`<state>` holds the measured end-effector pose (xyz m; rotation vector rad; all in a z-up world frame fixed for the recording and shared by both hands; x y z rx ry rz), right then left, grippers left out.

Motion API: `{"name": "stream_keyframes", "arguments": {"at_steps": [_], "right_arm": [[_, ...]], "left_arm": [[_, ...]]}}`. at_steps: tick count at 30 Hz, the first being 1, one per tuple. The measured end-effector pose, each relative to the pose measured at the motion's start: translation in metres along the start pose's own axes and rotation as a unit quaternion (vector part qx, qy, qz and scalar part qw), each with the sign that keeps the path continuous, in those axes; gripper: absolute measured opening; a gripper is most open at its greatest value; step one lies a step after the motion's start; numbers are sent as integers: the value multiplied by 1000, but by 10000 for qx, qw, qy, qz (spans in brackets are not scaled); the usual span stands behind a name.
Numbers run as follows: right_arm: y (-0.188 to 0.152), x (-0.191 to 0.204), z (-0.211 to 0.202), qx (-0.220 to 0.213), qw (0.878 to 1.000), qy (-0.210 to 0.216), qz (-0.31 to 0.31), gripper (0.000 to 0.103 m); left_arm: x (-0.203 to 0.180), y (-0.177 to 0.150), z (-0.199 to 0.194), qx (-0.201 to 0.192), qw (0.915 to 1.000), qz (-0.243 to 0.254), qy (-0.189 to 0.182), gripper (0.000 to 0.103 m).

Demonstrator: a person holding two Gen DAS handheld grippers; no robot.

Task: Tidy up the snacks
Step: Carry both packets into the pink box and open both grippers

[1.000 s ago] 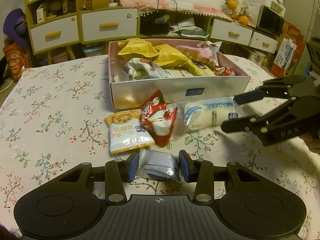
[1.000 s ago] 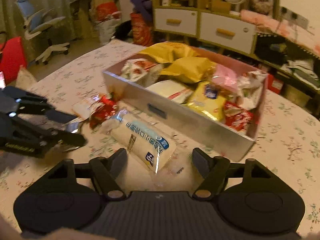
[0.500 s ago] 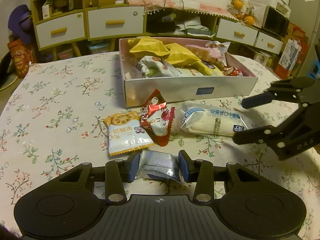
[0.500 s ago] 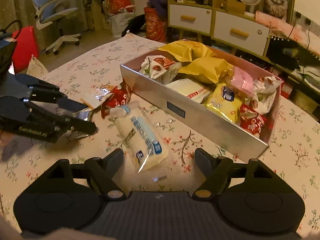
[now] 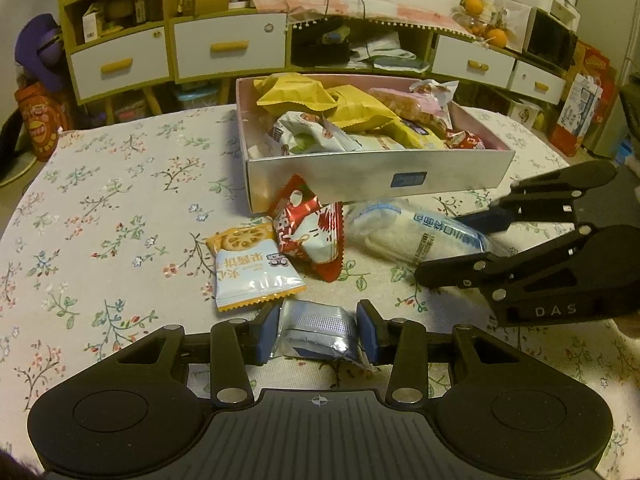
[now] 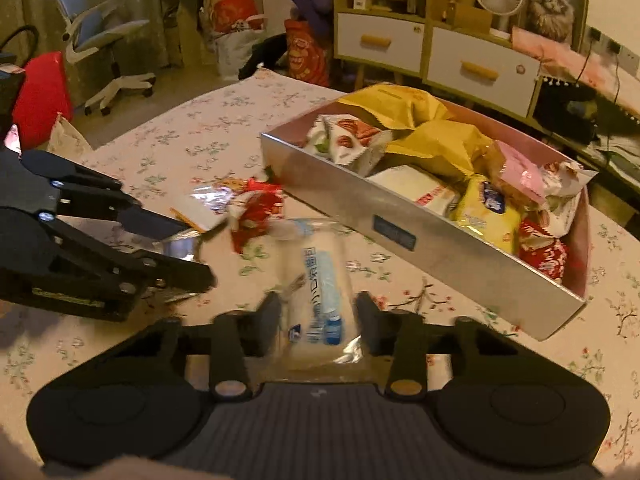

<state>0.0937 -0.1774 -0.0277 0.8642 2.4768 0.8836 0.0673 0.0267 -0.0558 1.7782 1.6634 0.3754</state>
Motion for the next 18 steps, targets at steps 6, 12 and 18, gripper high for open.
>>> {"name": "stream_keyframes", "arguments": {"at_steps": [6, 12, 18], "right_arm": [[2, 11, -6, 75, 10000, 16, 22, 19], [4, 11, -15, 232, 9995, -144, 180, 17], [10, 3, -36, 129, 9975, -275, 642, 17]], "left_arm": [[-1, 0, -2, 76, 10000, -31, 12, 37], [-5, 0, -10, 108, 9999, -68, -2, 36], [-11, 1, -19, 49, 9999, -78, -85, 35]]}}
Point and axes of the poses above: each gripper's, at about its wrist camera, not at the fingertips, and z roughly the way its jaws point, x to its left, y to its top, the point moved 2 cm from there along z, roughly the way its jaws point, and after that the axes turned 14 degrees about -z, right-handed, at the moved point
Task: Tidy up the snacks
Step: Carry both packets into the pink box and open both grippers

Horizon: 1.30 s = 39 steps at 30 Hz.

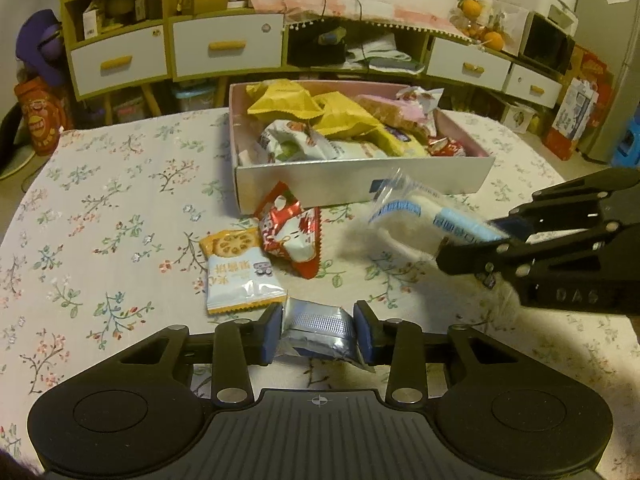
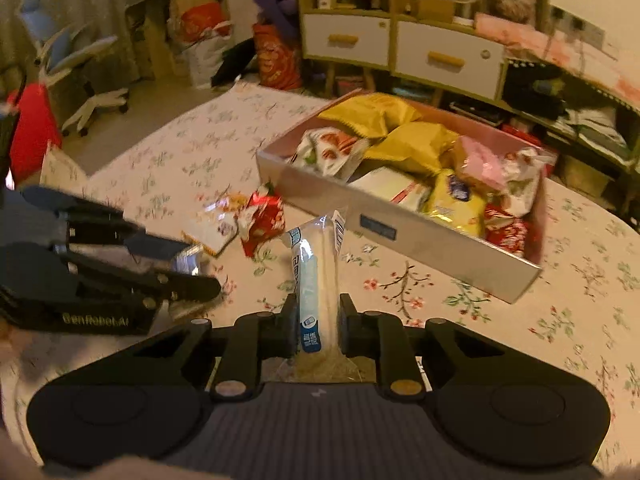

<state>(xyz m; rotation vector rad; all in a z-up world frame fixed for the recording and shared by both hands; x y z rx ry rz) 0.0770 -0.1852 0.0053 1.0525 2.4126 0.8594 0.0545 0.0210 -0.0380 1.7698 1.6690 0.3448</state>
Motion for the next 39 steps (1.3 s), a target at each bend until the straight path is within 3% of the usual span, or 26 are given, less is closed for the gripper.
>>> {"name": "stream_keyframes", "arguments": {"at_steps": [7, 18, 27, 39], "right_arm": [[2, -11, -15, -320, 9974, -73, 637, 17], [16, -54, -10, -494, 9938, -395, 909, 17], [34, -90, 15, -516, 9919, -383, 1097, 17], [32, -112, 40, -315, 9926, -159, 1165, 18]], "left_arm": [[-10, 10, -9, -140, 9996, -136, -201, 35], [-26, 55, -7, -643, 9978, 14, -177, 35], [-54, 95, 28, -775, 9961, 325, -251, 36], [-65, 106, 74, -683, 9930, 913, -293, 36]]}}
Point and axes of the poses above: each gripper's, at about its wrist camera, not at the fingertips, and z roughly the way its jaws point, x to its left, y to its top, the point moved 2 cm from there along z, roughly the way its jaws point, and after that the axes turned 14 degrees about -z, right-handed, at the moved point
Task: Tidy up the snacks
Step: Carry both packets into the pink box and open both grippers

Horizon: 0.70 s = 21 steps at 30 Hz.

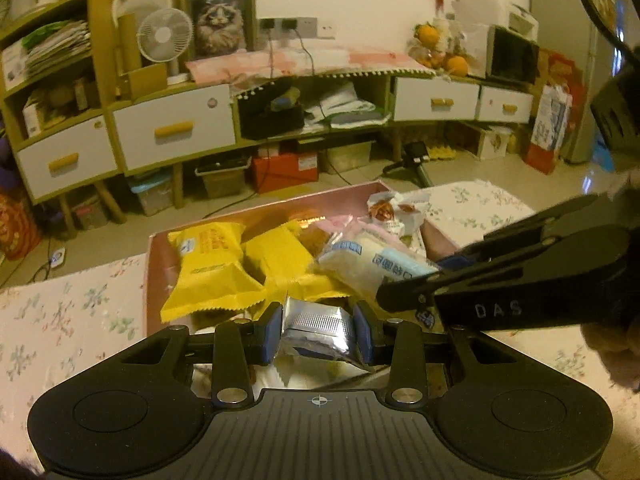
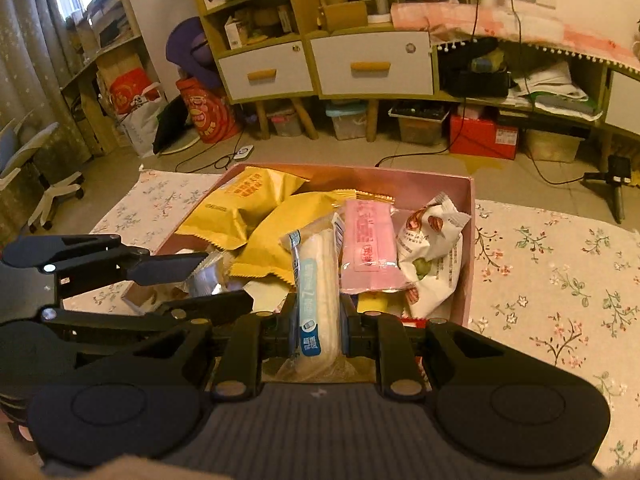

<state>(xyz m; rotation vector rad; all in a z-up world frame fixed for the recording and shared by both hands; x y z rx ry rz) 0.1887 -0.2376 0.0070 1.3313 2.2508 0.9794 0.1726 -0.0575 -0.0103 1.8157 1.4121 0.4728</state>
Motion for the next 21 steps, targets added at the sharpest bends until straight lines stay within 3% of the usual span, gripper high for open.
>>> {"name": "stream_keyframes", "arguments": {"at_steps": [8, 13, 16, 21], "right_arm": [[-2, -3, -1, -8, 9998, -180, -123, 20], [-3, -4, -3, -87, 9996, -241, -147, 31], [-1, -5, -9, -148, 9997, -170, -58, 47], [4, -1, -16, -167, 9996, -211, -106, 56]], "left_arm": [[4, -4, 21, 162, 9998, 24, 136, 38], [6, -7, 20, 152, 9998, -69, 108, 46], [5, -7, 16, 137, 9998, -52, 97, 60], [3, -5, 7, 107, 9999, -66, 106, 71]]}}
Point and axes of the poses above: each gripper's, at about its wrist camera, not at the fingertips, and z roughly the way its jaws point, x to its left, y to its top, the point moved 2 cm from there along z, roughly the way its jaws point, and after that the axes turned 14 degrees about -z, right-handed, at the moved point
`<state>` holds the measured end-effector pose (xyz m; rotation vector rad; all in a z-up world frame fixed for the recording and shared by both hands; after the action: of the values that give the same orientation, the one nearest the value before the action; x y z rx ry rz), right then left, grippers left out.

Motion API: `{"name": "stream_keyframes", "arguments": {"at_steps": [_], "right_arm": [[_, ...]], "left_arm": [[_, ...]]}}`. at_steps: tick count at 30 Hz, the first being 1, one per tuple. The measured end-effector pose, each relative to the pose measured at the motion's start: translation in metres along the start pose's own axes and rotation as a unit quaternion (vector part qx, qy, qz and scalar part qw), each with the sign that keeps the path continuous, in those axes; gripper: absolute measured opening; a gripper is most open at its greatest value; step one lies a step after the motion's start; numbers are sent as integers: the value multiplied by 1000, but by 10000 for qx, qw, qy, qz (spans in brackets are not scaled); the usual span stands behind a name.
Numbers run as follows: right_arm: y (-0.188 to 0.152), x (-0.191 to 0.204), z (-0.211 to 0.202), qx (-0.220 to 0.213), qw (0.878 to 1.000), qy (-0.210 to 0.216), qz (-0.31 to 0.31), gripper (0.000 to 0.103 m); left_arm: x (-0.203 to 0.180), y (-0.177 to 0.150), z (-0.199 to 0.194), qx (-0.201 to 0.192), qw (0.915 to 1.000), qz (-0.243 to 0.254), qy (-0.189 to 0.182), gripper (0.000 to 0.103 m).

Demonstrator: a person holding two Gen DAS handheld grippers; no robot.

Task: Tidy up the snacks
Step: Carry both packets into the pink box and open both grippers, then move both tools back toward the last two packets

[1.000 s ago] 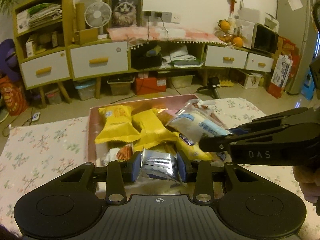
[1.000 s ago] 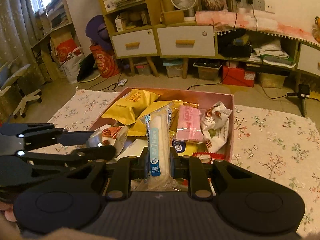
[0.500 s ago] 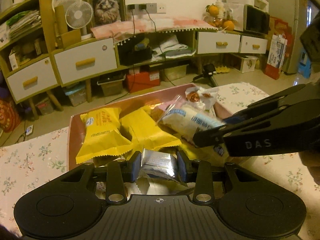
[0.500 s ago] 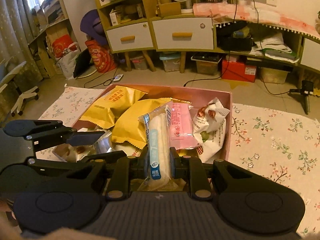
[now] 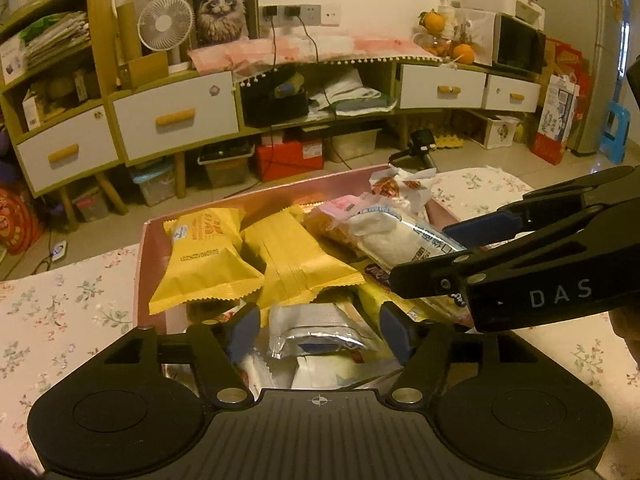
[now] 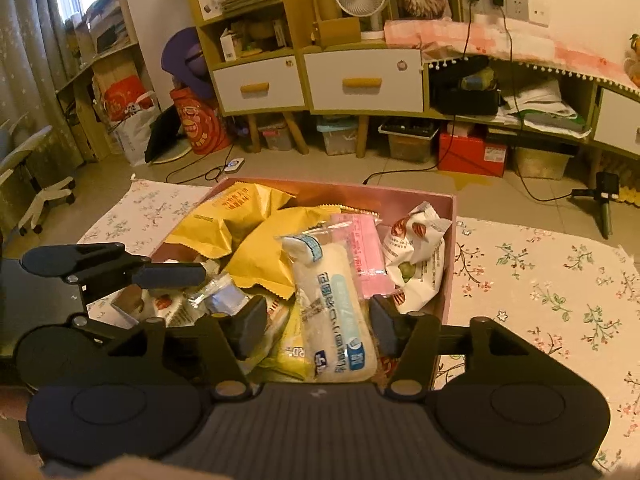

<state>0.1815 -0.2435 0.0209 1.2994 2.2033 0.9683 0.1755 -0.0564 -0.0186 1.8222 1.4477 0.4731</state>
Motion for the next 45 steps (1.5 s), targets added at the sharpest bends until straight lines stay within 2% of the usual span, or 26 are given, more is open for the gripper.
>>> {"name": "stream_keyframes", "arguments": {"at_steps": [10, 19, 29, 36, 40, 45], "right_arm": [[4, 8, -23, -117, 9999, -75, -24, 80], [-10, 20, -49, -113, 9997, -195, 10, 94], [-27, 39, -65, 72, 9984, -554, -32, 101], [-42, 56, -67, 164, 9967, -788, -66, 103], [-62, 66, -66, 145, 9966, -815, -26, 103], [-76, 80, -55, 466, 9943, -824, -486, 103]], "left_arm": [[-7, -3, -26, -12, 10000, -32, -31, 83], [-6, -20, -59, 78, 9998, -163, 43, 90], [10, -47, -92, 405, 9981, -409, 211, 93], [23, -67, -113, 348, 9974, -492, 400, 98], [37, -78, -117, 263, 9967, -524, 561, 98], [57, -90, -111, 276, 9938, -663, 847, 98]]}}
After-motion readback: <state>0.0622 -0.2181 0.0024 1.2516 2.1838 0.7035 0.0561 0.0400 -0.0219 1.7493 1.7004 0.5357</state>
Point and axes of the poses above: each gripper's, at about its wrist camera, not at the fingertips, and z roughly the way its jaws point, x to its left, y to its top, the point moved 2 cm from there along z, roughly the way its jaws point, and after that the axes turned 14 degrees about -z, right-handed, at the moved point
